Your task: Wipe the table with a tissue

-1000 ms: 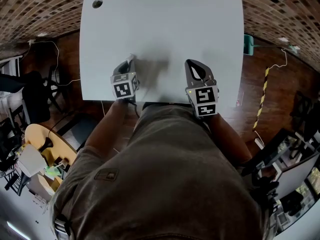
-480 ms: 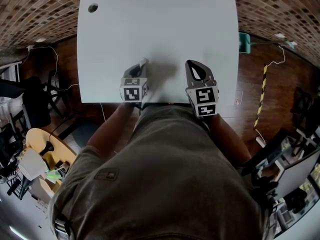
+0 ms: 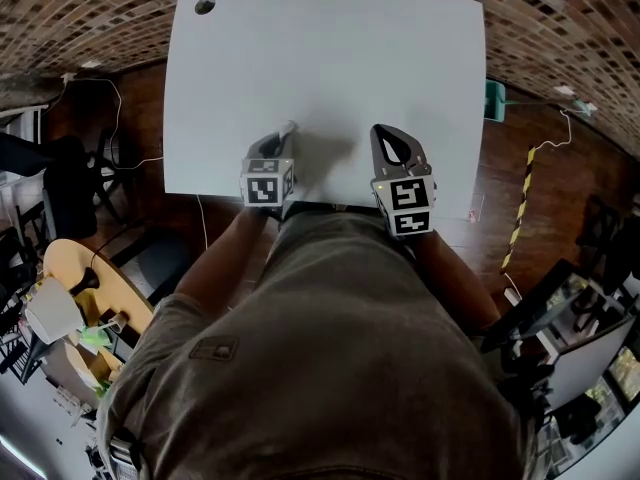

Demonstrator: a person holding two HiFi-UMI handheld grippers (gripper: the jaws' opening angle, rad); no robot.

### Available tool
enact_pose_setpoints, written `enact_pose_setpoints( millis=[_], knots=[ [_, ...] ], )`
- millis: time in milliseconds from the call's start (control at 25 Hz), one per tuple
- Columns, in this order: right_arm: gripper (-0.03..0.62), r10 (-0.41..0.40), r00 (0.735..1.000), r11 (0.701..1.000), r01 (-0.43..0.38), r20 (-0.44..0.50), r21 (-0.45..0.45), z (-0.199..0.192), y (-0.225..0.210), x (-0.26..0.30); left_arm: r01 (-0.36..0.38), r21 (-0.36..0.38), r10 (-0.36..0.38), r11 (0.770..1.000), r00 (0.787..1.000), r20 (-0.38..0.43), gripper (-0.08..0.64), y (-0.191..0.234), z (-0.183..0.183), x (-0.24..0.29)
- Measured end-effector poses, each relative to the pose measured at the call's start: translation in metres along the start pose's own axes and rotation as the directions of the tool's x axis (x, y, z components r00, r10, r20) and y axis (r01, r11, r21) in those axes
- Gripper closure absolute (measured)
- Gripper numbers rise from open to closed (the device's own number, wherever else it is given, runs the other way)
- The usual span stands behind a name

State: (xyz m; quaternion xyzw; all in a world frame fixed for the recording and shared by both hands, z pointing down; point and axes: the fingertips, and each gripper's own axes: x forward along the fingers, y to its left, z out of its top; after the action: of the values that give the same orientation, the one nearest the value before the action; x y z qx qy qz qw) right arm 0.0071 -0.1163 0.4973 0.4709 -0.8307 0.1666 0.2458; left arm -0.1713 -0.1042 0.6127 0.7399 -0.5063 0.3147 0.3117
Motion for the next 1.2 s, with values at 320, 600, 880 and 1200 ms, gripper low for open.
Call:
enact_pose_setpoints(
  millis=[320,600,880,1200],
  knots=[
    [0.578,0.047,0.999,0.999,-0.047,0.0,-0.025,0.004,0.019,0.007,-0.101,-0.088,0.101,0.991,0.995,0.005,0.537,0.049,-0.014,-0.015],
    [0.578,0.041,0.999,0.999,-0.041,0.004,-0.021,0.003,0.016,0.004,-0.138,-0.097,0.139,0.986,0.99,-0.001,0.537,0.057,-0.016,-0.017],
    [0.578,-0.007,1.0,1.0,0.006,0.006,0.011,-0.004,-0.007,-0.009,-0.075,-0.04,0.075,0.996,0.997,-0.001,0.537,0.022,0.001,0.002],
    [0.578,-0.058,0.998,0.997,0.058,0.002,0.042,-0.013,-0.032,-0.025,0.043,0.064,-0.043,0.997,0.999,-0.013,0.537,-0.038,0.012,0.02]
  ],
)
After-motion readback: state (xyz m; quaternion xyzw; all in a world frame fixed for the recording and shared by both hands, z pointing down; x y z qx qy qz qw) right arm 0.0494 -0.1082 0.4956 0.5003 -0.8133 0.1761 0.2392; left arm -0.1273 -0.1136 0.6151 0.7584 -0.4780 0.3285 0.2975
